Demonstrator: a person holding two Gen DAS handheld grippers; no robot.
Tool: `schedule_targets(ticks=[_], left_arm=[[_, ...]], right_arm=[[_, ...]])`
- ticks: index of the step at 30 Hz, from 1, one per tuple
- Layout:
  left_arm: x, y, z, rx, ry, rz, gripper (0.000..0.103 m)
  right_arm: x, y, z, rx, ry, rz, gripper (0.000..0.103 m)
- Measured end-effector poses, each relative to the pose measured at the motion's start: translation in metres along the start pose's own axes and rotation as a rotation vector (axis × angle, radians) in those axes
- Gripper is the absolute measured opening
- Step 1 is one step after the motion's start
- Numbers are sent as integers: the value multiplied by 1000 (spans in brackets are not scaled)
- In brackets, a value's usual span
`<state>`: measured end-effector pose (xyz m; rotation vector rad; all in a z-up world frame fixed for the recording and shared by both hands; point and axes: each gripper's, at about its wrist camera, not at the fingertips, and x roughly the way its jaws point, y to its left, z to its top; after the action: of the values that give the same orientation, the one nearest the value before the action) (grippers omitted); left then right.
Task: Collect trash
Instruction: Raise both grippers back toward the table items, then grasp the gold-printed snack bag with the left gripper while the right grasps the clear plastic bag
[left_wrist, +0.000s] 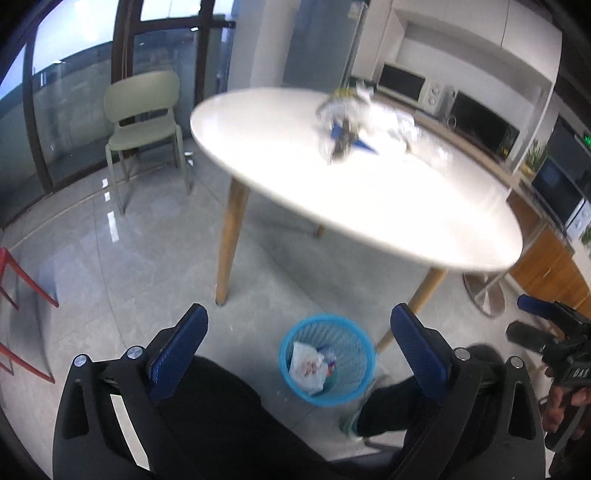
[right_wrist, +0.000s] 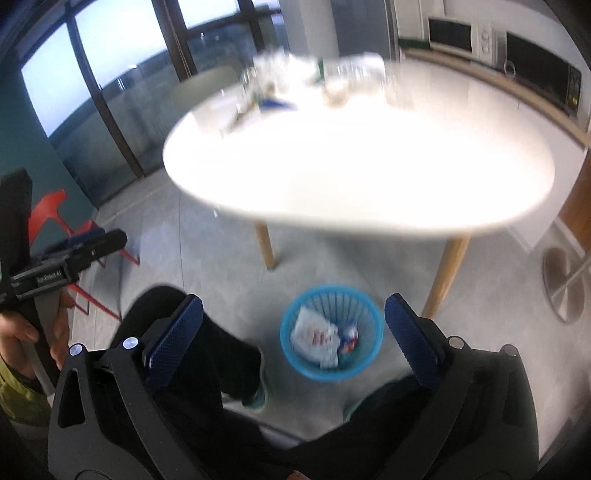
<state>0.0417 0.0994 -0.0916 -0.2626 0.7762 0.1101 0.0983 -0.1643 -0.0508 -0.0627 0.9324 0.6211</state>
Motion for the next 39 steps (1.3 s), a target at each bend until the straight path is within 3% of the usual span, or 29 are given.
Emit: schedule_targets(ticks=[14,29,39], left_arm=[[10,-16,55,65,-65,-44,97],[61,-19,94,102,-11,-85,95],[100,-20,123,106,32,-113,89]], right_arm=[[-5,2,119,-37,-137,-14,94],[61,-13,202,-22,-89,3,92],[101,-11,249,-43,-36,10,76]])
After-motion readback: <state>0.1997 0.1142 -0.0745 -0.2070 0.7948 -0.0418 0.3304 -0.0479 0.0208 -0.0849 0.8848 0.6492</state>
